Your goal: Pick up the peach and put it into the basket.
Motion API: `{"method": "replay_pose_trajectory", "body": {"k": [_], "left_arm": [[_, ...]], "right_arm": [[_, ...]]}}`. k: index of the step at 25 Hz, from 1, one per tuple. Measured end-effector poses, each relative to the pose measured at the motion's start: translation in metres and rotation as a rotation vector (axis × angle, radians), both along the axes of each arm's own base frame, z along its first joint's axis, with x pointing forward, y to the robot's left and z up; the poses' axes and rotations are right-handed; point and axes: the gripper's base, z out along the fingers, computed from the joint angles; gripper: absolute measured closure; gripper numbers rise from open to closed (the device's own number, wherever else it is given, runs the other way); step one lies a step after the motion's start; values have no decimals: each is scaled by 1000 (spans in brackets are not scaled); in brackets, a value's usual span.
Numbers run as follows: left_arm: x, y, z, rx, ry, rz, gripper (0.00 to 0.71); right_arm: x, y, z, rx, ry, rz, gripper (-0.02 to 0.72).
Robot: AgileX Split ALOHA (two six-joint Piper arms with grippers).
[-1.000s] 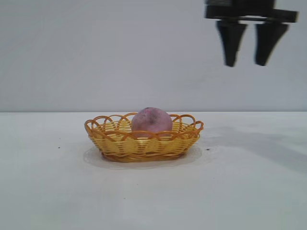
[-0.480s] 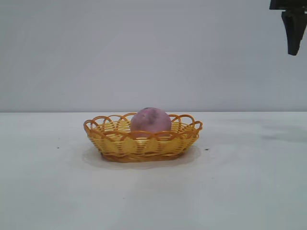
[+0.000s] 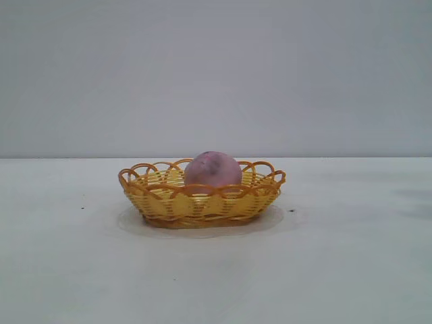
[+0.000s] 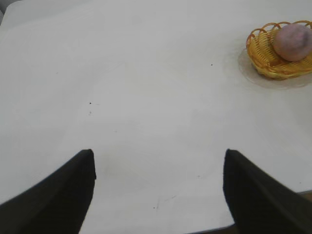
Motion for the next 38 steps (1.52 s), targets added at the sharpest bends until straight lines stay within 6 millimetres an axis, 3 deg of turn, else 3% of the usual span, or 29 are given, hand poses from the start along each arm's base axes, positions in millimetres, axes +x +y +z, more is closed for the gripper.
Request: {"method": "replay_pose_trajectory", "body": {"k": [8,14,17,20,23,25,38], "left_arm": [[0,0,0,0,0,0,196],[0,0,0,0,0,0,196],[0,0,0,0,0,0,196],[0,0,0,0,0,0,196],[0,0,0,0,0,0,196],[0,0,0,0,0,0,196],[0,0,0,0,0,0,196]], "right_arm": [[-127,-9,10,11,-158,-2,269],[-227,-16,8,29,-412,-1,269],[-271,-19,-1,39,-555,1,269],[-300,-21,-20,39,-659,0,269],[-313,-23,-41,34,-695,-1,269],[-312,-23,-51,30,-668,-2,269],[-302,-23,-57,33,-703,-7,269]]}}
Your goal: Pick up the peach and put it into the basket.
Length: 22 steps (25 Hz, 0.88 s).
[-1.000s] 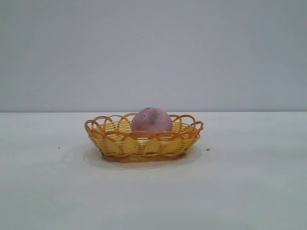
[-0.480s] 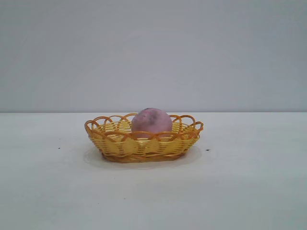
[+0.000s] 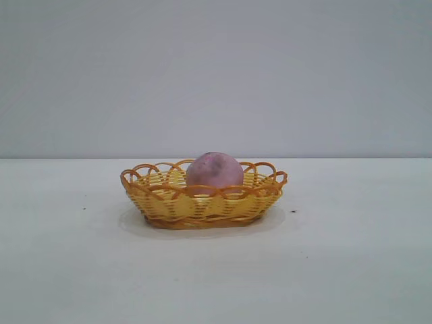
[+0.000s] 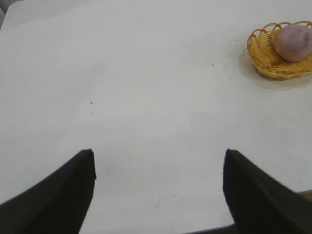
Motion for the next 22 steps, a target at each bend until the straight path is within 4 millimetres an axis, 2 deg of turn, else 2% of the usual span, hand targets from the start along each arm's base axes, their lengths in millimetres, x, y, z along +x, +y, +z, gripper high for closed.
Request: {"method": "replay_pose_trajectory", "body": {"k": [22], "left_arm": [[0,0,0,0,0,45,196]], "right_arm": [[0,0,0,0,-2,0,269]]}}
